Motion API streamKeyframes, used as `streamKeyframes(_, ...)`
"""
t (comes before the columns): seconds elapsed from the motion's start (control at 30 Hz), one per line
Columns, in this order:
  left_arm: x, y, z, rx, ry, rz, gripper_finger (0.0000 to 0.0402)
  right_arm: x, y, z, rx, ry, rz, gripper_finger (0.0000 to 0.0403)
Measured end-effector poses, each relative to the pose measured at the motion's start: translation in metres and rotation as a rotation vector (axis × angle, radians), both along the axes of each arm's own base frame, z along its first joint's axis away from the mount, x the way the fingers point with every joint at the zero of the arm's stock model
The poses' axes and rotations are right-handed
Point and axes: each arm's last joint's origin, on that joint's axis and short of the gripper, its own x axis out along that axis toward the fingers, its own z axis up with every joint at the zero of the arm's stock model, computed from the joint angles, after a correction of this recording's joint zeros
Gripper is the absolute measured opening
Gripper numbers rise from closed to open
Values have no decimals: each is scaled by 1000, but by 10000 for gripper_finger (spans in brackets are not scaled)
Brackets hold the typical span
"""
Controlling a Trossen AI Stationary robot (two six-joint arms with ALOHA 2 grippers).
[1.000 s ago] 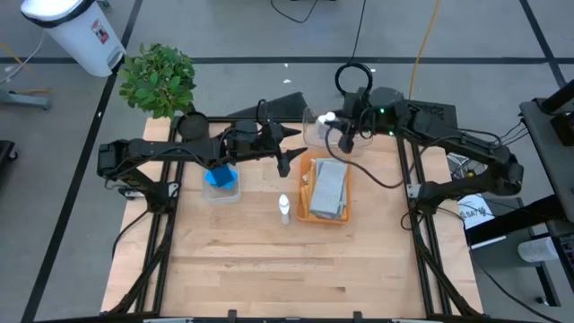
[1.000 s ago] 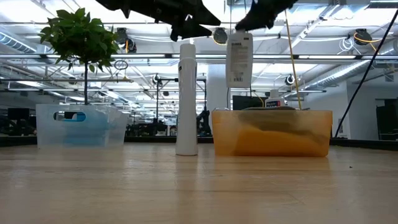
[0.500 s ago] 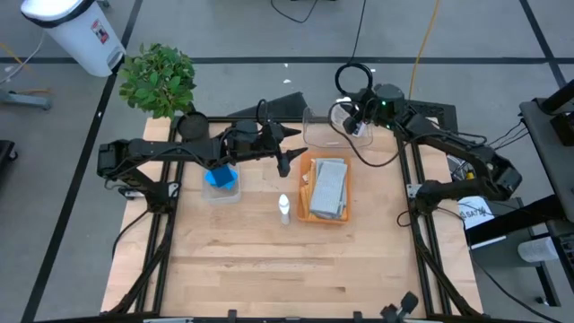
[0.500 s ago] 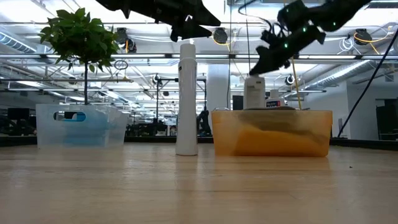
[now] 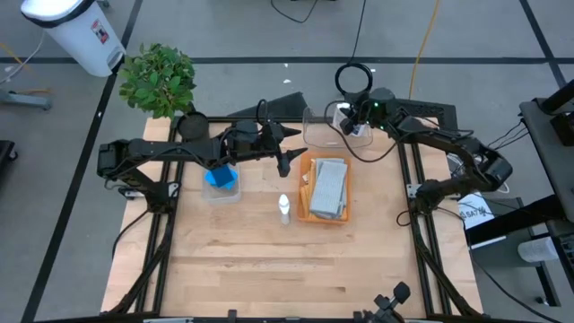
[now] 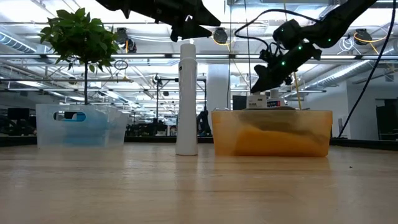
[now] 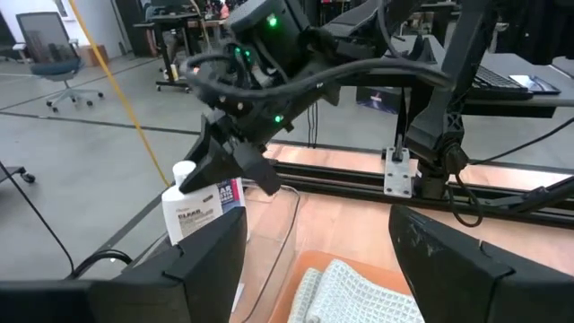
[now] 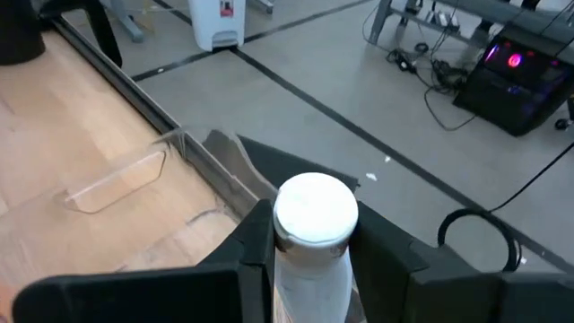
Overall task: Pick & Place Kitchen Items
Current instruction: Put the white plastic restorer bottle into the transparent bin
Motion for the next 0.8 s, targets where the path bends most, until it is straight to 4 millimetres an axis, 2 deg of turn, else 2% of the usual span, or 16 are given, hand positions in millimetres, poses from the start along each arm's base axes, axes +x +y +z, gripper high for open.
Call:
streamKeyframes(0.23,0,0,0,-4,-1,0,278,5,-5,-9,24,0,-9,83)
streamKeyframes(0.5,-1,0,-5,-28,42,3,278,5,-4,-10,37,5,-8,152)
streamKeyframes(0.8,-6,-1,2,-16,27,2,278,4,0,-2,9,-11,2,197)
